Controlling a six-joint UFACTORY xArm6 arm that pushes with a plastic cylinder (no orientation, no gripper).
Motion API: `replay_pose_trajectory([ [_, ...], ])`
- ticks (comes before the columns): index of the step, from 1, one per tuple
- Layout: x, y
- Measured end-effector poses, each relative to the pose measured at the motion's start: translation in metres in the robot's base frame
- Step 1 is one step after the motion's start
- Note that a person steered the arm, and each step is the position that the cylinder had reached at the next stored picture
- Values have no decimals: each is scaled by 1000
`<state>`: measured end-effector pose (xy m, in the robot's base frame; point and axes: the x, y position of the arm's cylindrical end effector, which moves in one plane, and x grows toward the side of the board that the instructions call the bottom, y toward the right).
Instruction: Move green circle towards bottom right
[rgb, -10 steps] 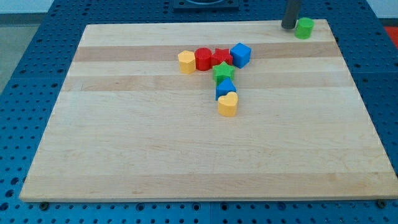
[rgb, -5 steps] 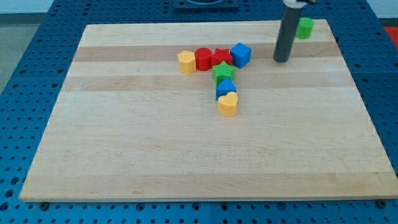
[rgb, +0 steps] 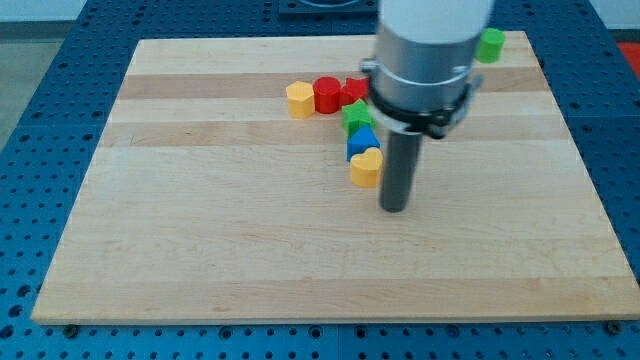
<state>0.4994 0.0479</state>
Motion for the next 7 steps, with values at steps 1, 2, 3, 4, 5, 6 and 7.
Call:
replay_pose_trajectory([
  [1,0,-41],
  [2,-15,-62],
  [3,-45,-64],
  [4,-74,-64],
  [5,-93,-59],
  [6,-114,-47],
  [7,-127,-31],
])
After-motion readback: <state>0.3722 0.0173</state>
